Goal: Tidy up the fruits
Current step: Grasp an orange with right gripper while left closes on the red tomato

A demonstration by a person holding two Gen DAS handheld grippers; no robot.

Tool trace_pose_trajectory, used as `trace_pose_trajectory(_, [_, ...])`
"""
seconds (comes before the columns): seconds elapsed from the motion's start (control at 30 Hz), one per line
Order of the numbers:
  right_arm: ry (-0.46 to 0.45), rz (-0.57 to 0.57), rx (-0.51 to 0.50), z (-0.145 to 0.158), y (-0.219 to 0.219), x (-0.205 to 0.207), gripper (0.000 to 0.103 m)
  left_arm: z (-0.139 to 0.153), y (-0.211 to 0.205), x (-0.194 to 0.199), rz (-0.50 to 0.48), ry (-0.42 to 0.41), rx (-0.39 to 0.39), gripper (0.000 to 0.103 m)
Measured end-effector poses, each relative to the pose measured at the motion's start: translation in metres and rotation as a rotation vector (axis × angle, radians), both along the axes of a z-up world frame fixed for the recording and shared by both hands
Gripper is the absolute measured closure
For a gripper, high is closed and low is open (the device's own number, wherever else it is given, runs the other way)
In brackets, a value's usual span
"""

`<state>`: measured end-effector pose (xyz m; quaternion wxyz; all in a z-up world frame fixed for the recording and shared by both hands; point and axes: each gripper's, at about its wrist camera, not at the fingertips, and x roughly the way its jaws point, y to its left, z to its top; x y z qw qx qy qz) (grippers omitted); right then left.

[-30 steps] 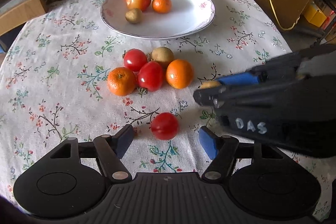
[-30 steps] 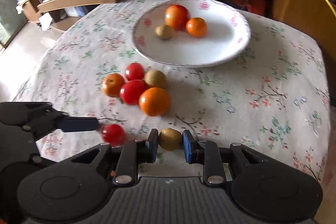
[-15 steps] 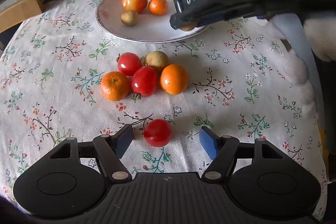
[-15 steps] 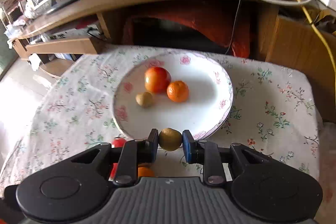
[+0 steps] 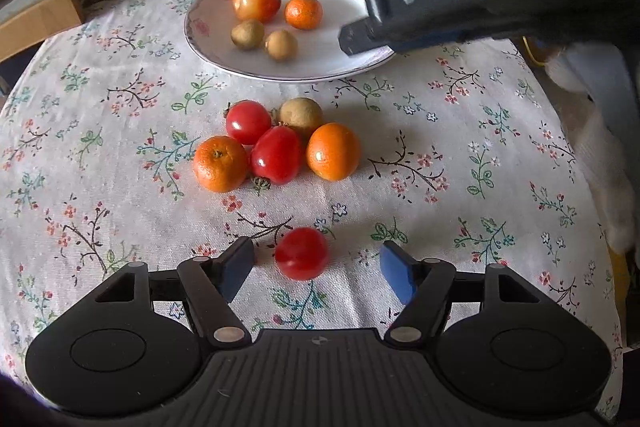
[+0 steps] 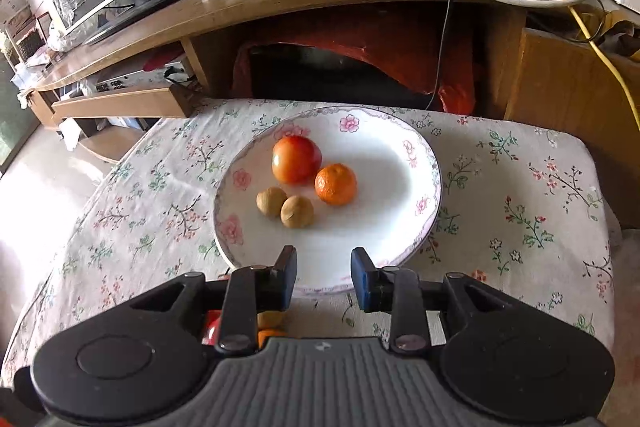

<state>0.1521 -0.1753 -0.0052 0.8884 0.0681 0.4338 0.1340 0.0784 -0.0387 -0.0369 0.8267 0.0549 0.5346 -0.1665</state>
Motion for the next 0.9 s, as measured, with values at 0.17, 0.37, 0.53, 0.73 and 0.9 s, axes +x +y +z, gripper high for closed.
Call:
trace_pose_trajectory(0.17, [0.016, 0.025, -0.024, 0.001, 0.001, -0.021, 0.072, 0.0, 0.004, -0.002, 0.001, -0.001, 0.002, 0.028])
trace_pose_trajectory(0.37, [0.04, 0.041, -0.018, -0.002, -0.001, -0.041, 0.072, 0.001, 0.012, -0.002, 0.037, -0.001, -0.017, 0.032])
trace_pose_trajectory(0.53, [0.074, 0.034, -0.02, -0.008, -0.004, -0.039, 0.072, 0.001, 0.007, 0.0, 0.041, -0.013, -0.011, 0.047])
trace_pose_trajectory(0.73, [0.079, 0.042, -0.006, -0.007, -0.003, -0.036, 0.071, 0.001, 0.005, -0.001, 0.028, -0.013, -0.007, 0.059])
trace_pose_trajectory(0.9, [0.094, 0.076, -0.003, -0.01, 0.01, -0.033, 0.07, 0.006, 0.012, -0.003, 0.041, -0.009, -0.006, 0.064])
